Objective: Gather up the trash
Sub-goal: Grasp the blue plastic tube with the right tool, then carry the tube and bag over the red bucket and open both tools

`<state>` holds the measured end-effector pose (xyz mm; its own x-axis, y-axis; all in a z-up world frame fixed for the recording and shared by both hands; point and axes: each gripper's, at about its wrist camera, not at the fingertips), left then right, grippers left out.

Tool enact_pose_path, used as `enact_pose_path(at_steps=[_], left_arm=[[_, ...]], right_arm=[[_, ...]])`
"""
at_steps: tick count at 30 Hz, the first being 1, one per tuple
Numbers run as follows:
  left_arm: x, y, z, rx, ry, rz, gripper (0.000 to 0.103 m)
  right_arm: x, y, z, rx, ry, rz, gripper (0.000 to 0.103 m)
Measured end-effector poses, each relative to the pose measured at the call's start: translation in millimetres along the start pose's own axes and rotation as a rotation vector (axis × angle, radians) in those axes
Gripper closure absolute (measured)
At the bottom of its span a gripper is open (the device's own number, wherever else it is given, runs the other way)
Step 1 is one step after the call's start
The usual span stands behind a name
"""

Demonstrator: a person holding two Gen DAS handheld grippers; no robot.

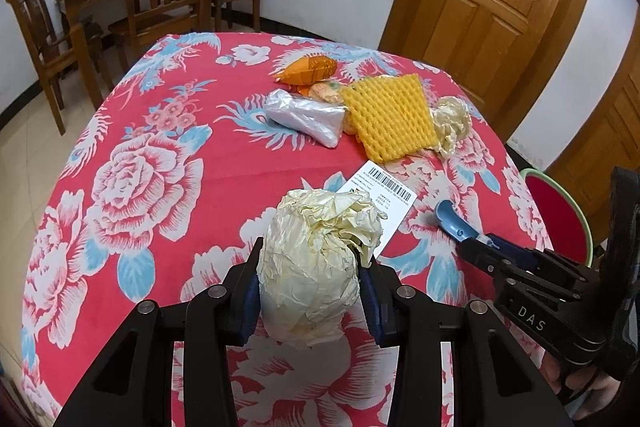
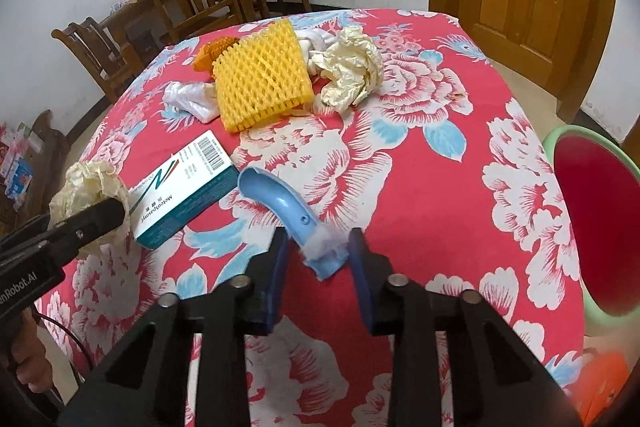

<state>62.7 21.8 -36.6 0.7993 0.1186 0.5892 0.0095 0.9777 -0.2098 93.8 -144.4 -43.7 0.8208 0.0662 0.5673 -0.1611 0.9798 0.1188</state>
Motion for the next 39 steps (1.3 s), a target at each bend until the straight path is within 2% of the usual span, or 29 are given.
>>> enact_pose_path(at_steps=[1, 9, 23, 39], left_arm=[[0, 0, 0, -0.001, -0.001, 0.000, 0.060], [1, -2, 5, -0.004, -0.010, -0.010, 0.060], [10, -31, 12, -0.037, -0.030, -0.067, 0.060], [26, -117, 19, -0.139, -0.069, -0.229, 0.060]], right_arm=[[0, 0, 0, 0.003, 0.001, 0.002, 0.077], [-3, -9, 7, 0.040, -0.011, -0.048, 0.079], [-6, -42, 58, 0.033, -0.137, -0.161, 0.079], [-18, -106, 114, -0.056, -0.269, -0.320, 0.079]])
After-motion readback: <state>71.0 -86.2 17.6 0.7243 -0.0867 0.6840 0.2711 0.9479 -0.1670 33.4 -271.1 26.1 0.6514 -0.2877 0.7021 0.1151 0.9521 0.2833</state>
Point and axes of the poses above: each gripper's, at about its wrist camera, not at the fingertips, and z roughly against the way its jaws point, y to its left, x to its top, and after that the axes turned 2 degrees about z, right-handed
